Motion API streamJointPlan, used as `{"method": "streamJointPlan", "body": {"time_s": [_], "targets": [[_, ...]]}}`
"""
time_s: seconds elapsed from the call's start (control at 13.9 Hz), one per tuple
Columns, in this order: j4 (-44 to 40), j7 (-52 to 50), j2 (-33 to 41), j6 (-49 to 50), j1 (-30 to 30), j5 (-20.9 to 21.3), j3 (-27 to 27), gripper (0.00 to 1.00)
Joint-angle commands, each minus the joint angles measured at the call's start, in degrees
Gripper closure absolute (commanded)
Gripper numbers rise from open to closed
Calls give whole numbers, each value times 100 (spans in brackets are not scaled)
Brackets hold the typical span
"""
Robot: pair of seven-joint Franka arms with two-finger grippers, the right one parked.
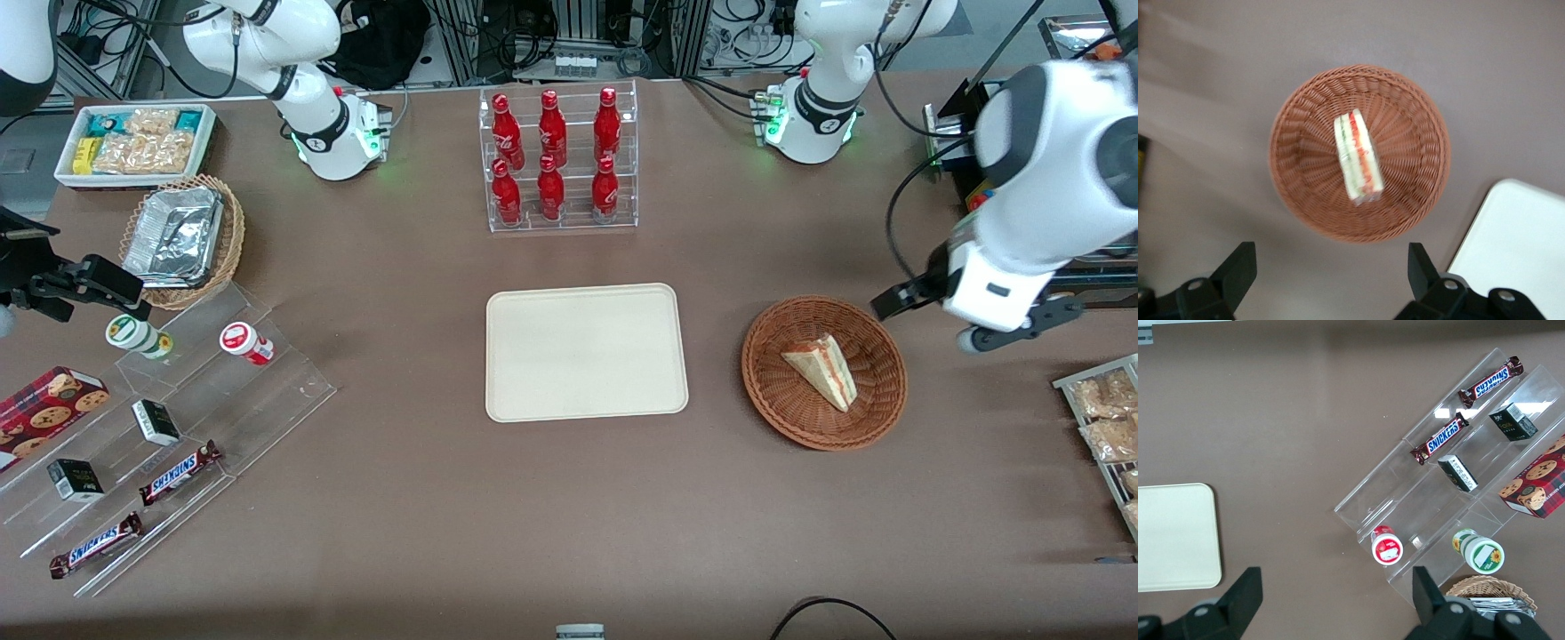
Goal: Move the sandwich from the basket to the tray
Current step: 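Lower the open left gripper over the wrapped sandwich in the basket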
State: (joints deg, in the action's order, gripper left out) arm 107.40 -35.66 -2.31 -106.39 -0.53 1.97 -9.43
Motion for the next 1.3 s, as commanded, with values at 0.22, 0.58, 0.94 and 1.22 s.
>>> {"method": "streamJointPlan", "body": {"time_s": [0.22,0.58,0.94,1.22], "targets": [[1352,-1303,232,-1357,0,-30,-51,0],[1697,-1453,-401,-2184,9,-13,-59,0],[1697,-1435,-823,-2474,9,14,-59,0],[1732,-1435,-1087,-2816,9,14,-68,0]]}}
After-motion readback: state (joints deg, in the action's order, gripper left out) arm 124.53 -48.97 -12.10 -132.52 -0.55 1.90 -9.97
